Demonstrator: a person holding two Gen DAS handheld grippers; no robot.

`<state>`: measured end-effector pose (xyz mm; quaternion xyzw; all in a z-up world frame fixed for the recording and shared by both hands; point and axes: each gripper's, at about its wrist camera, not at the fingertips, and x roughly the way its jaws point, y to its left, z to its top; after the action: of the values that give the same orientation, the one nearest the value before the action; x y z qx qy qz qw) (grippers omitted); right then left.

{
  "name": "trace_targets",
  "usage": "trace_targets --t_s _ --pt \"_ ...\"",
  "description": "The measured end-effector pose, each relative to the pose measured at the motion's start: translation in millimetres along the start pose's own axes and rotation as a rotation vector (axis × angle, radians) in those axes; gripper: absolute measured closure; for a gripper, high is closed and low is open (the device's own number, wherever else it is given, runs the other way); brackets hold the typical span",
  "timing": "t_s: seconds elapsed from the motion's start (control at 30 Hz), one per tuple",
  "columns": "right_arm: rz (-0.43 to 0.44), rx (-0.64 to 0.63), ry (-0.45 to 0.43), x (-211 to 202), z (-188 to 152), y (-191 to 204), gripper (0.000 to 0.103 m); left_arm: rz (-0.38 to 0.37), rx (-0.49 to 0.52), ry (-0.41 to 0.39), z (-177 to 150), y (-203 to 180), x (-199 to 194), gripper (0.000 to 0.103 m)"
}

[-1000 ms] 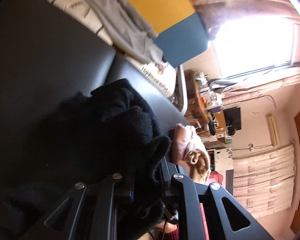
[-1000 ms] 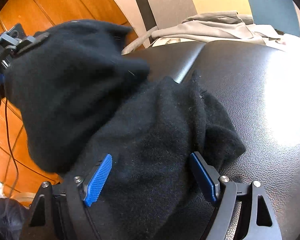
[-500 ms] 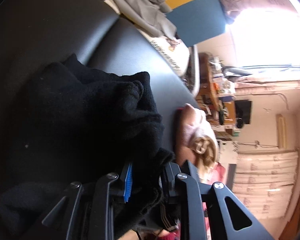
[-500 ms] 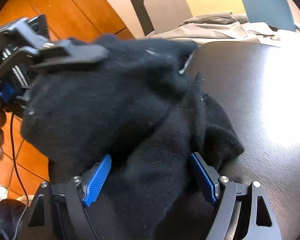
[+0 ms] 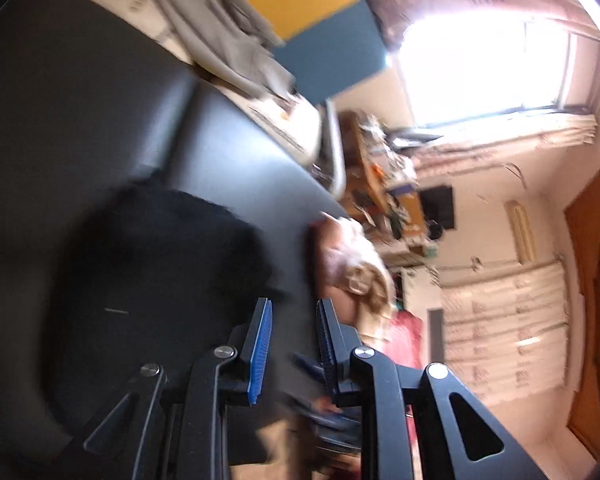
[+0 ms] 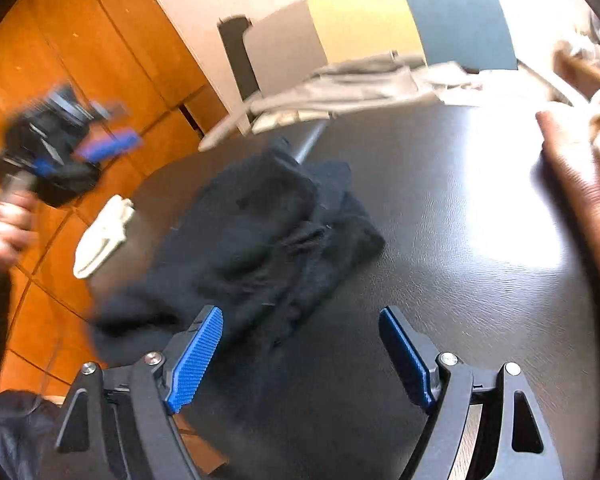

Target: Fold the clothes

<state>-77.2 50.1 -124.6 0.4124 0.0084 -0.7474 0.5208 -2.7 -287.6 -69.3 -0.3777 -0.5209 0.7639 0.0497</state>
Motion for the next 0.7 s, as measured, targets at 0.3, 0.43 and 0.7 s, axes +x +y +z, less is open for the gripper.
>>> trace_targets --t_s 0.3,0.43,0.7 --pt "0.15 -0.07 0.124 5.3 -2.6 79.3 0.033 0.159 0.074 -0.044 -29.5 87.6 -26.1 0.082" --pt "0.145 0.004 0.164 27.2 -15.4 78.8 0.06 0.139 0.246 -0.034 -56.3 99.8 -34.3 0.082" --pt "0.155 0.156 0.201 57.8 -20.0 73.1 0.095 0.175 0.737 -0.013 -123.8 89.5 -35.3 0.081"
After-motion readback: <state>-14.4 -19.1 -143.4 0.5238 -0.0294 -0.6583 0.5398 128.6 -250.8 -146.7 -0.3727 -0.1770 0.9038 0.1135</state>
